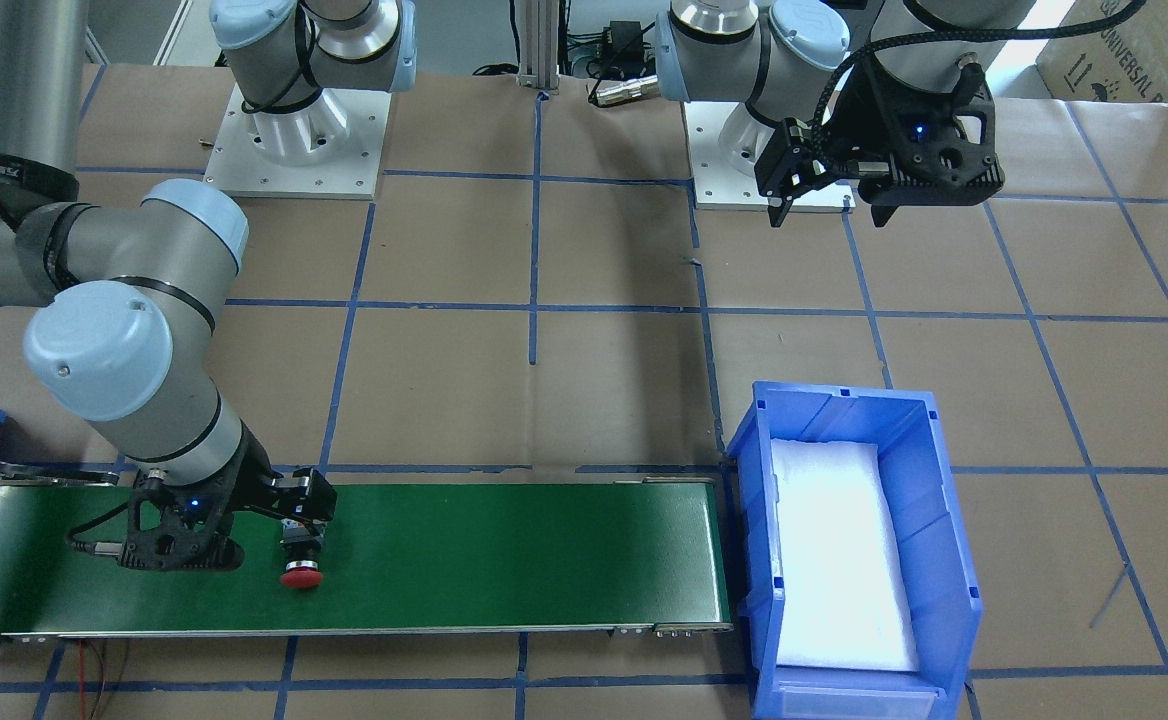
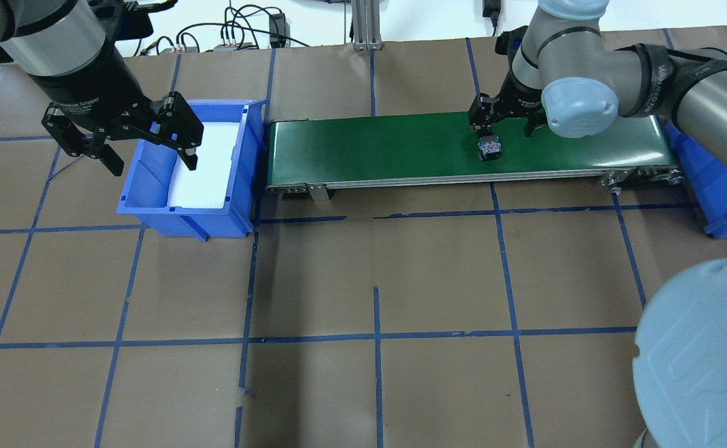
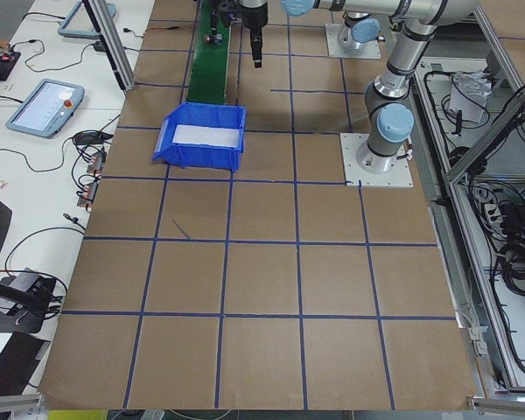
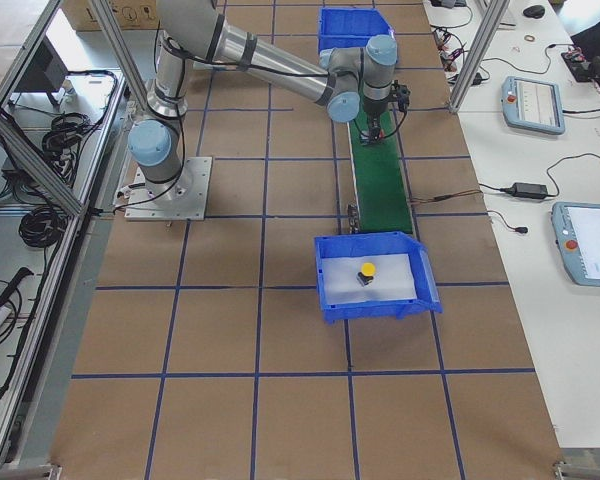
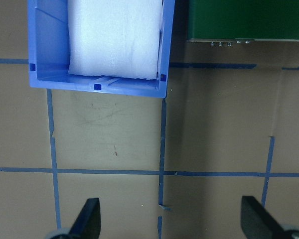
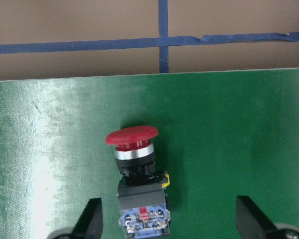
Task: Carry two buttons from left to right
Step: 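Lower the right gripper and grasp the red button on the belt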
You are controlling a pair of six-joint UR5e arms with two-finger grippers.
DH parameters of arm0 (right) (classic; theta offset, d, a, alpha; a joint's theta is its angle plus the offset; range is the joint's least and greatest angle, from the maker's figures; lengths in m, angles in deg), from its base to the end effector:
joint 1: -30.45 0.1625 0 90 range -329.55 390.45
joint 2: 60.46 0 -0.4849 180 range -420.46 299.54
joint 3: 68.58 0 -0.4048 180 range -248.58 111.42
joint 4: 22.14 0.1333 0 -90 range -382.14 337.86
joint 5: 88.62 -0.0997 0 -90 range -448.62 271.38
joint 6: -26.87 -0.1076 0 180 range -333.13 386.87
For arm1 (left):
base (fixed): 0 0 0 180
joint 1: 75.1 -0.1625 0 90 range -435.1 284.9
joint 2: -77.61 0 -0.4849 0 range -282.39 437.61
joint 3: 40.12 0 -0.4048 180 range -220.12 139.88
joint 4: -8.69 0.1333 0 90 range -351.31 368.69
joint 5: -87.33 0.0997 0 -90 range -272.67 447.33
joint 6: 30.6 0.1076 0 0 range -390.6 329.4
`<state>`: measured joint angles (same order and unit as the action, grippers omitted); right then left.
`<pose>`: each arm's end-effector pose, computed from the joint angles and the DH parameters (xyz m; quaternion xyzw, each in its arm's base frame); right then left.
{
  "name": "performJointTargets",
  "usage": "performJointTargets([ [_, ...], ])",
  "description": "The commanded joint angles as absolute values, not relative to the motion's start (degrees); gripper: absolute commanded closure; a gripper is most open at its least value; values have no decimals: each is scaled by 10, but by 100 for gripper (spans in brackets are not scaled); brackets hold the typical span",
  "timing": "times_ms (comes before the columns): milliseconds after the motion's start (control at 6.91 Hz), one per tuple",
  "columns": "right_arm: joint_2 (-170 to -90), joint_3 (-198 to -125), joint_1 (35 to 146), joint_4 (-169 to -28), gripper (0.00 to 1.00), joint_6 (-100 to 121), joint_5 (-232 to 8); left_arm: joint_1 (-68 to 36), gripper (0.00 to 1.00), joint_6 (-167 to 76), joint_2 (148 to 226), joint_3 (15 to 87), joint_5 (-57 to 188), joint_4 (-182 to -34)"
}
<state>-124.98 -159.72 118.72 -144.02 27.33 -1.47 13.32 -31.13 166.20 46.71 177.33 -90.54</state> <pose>0.1181 -0.6835 0.3210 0.0099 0.9986 -0.0463 0.0240 -0.1200 -0.4857 0.5642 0.0184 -0.9990 -0.0406 0.0004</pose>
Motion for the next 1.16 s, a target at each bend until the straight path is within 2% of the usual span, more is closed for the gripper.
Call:
performJointTargets([
  [0,-1238,-1598,1187,-1442,6,274,-13,133,0,-311,1662,467,1773,-905],
  [434,-1233,-1607,1187,-1450,9,273,-12,133,0,-311,1662,467,1773,-905],
  [579,-1233,-1616,1187,-1458,56,273,-9,133,0,-311,1662,467,1773,-905],
  [724,-1236,-1616,1187,-1458,92,274,-6,134,0,-311,1662,467,1772,-905],
  [1013,-1248,-1594,1185,-1448,97,281,-1,133,0,-311,1662,467,1772,-905],
])
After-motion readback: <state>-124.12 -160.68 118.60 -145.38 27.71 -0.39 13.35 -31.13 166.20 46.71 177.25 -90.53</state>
